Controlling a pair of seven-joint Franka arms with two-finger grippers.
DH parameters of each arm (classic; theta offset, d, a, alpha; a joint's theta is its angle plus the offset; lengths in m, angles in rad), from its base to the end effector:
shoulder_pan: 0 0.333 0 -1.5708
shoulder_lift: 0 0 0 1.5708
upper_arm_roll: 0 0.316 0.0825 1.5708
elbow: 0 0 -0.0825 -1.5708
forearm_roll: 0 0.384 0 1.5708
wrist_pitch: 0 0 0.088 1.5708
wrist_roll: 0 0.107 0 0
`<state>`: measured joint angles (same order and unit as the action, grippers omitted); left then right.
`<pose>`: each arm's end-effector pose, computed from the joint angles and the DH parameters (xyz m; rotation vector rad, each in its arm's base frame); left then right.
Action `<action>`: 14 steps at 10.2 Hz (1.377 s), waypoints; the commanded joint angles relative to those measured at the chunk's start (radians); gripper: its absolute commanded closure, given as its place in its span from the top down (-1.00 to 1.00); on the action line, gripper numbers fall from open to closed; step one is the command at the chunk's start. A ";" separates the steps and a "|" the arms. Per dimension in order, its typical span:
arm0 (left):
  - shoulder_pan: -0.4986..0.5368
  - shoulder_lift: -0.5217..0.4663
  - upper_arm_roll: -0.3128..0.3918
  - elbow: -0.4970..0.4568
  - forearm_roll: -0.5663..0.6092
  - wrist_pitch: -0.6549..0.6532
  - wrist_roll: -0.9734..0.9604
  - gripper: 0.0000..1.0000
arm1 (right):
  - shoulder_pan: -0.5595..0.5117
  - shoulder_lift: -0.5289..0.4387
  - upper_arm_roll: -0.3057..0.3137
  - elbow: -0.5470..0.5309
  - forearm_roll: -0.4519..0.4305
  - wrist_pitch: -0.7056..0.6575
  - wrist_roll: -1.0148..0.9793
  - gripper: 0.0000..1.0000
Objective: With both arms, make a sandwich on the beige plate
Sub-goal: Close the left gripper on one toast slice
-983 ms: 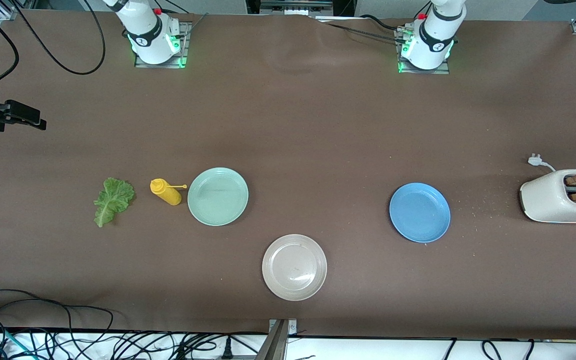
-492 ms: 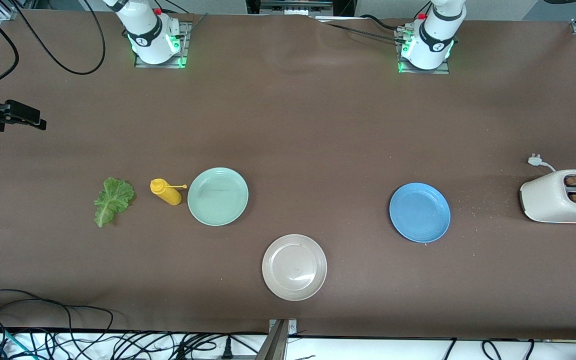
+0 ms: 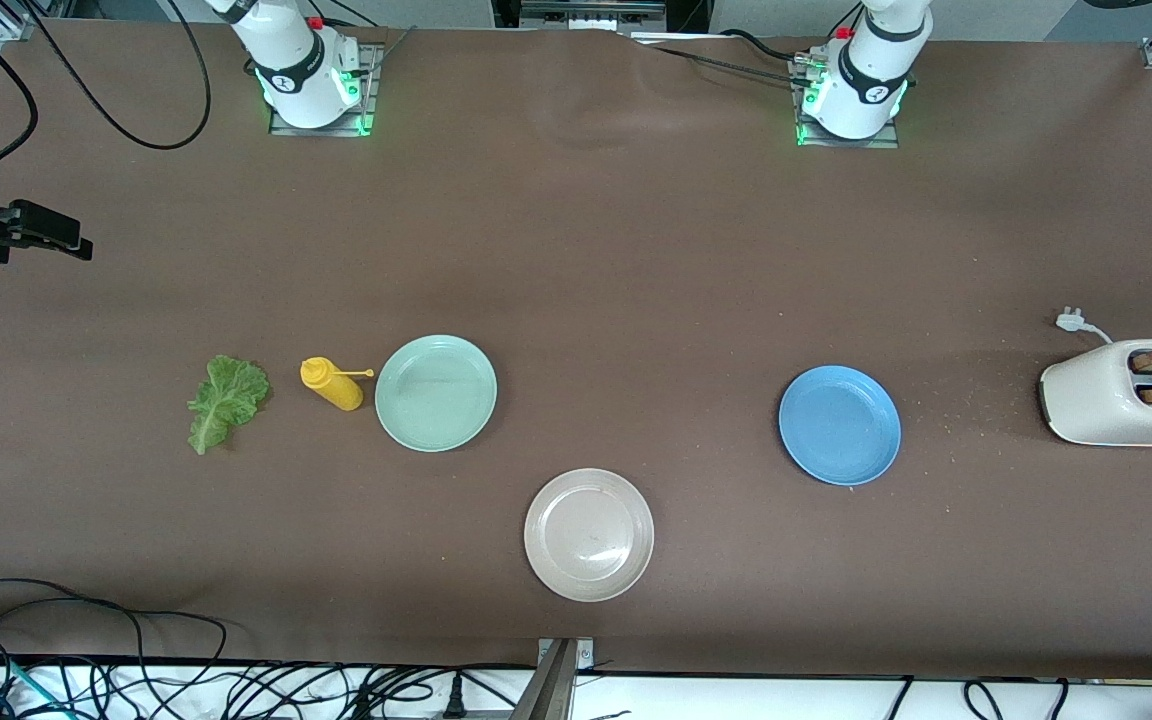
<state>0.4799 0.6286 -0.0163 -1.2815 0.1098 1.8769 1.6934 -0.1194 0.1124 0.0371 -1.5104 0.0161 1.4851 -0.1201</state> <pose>0.6450 0.3348 0.3806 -2.5213 1.8416 0.1546 0.5758 -0.0468 0.5822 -3.0999 -0.0591 0.2094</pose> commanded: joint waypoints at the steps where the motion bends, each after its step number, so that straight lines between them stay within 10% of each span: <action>1: -0.012 -0.003 -0.004 0.044 0.028 -0.031 -0.032 -1.00 | -0.006 0.004 0.004 0.019 0.001 -0.019 0.002 1.00; 14: -0.053 -0.116 -0.019 0.048 0.011 -0.188 -0.332 -1.00 | -0.006 0.004 0.004 0.019 0.001 -0.019 0.000 1.00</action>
<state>0.4339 0.5325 -0.0308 -1.2329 0.1106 1.7237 1.4160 -0.1194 0.1124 0.0370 -1.5104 0.0161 1.4851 -0.1201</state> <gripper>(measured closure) 0.903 0.000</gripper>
